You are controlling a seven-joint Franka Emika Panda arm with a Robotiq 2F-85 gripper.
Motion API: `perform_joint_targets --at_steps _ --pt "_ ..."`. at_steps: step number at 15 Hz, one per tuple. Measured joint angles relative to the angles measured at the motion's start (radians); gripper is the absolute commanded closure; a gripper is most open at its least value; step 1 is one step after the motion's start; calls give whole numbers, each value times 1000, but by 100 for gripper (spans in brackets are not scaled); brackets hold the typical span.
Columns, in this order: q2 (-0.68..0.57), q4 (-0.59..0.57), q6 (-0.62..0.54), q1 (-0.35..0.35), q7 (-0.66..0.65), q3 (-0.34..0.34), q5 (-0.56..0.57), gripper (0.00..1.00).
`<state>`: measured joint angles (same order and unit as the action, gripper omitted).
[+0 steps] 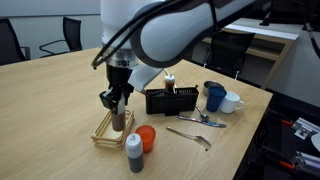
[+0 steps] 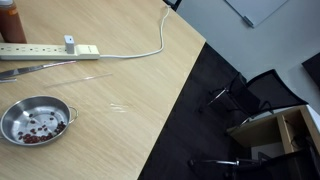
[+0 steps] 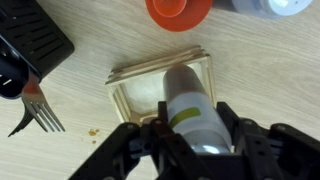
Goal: Put a sauce bottle in the basket
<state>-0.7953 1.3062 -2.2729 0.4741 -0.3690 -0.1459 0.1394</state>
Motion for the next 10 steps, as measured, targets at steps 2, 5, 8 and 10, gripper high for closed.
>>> perform_joint_targets --at_steps 2,5,8,10 --pt "-35 -56 15 2 17 0 0 73" --pt "-86 -134 51 9 39 0 -1 73" --pt "-144 -198 92 14 52 0 -1 73" --pt "-182 -237 111 15 58 0 -2 73"
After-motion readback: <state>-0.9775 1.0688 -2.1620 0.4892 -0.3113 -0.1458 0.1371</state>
